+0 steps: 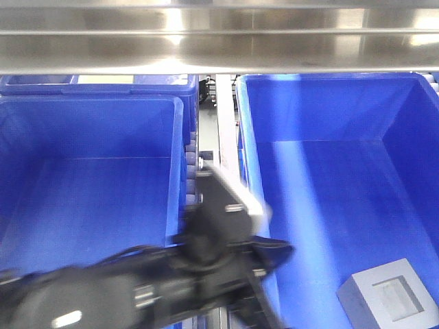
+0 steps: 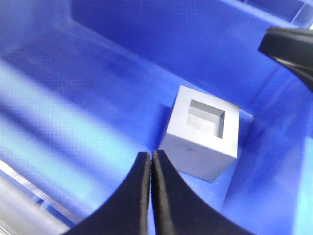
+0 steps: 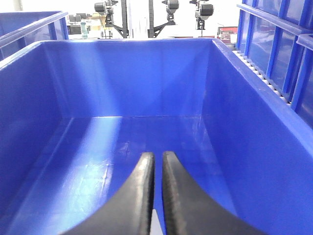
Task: Sort gray base to blue bin
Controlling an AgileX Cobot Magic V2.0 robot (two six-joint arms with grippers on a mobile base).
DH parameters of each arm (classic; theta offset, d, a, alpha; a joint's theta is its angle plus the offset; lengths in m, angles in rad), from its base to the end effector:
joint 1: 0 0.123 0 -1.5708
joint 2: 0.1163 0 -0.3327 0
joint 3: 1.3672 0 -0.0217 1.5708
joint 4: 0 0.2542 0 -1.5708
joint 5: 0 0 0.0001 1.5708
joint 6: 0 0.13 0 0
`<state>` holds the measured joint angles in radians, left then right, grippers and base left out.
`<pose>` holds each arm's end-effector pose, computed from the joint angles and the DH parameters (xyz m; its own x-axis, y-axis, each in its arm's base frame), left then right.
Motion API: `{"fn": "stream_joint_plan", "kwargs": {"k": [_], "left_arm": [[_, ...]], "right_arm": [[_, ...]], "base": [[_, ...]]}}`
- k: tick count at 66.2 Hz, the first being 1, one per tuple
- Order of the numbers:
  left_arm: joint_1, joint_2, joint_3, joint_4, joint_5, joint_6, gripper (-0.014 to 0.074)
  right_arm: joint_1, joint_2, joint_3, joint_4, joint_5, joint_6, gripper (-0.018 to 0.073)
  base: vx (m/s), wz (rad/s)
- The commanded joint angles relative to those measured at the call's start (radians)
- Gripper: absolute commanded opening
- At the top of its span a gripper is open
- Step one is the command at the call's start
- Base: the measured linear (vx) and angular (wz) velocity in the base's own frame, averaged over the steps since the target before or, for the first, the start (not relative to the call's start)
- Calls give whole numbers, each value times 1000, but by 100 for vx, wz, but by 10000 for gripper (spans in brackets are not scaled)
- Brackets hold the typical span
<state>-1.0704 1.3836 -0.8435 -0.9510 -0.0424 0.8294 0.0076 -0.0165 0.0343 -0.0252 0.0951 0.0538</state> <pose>0.1635 -0.2898 0.3092 -0.3019 0.3003 -0.9048 0.8314 0.5473 -0.0958 0.0510 0.0001 0.1920 -0.0257 0.0285 -0.9993 -0.0045 0.9996 0.0286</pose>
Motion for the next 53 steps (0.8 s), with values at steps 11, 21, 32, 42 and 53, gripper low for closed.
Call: {"fn": "stream_joint_plan", "kwargs": {"k": [11, 21, 32, 42, 53], "left_arm": [[-2, -139, 44, 0, -76, -4, -6], [-2, -187, 77, -3, -71, -6, -6], [-2, -241, 123, -7, -73, -6, -6], [-2, -300, 170, -7, -71, -11, -6], [-2, -374, 215, -7, -66, -11, -6]], "right_arm": [[-4, -9, -4, -6, -79, -7, -4], [-4, -9, -4, -6, -79, -7, -4], [-4, -9, -4, -6, -79, -7, -4], [-4, -9, -4, -6, -79, -7, -4], [-4, -9, -4, -6, -79, -7, -4]], "base": [[0, 0], [0, 0], [0, 0], [0, 0], [0, 0]]}}
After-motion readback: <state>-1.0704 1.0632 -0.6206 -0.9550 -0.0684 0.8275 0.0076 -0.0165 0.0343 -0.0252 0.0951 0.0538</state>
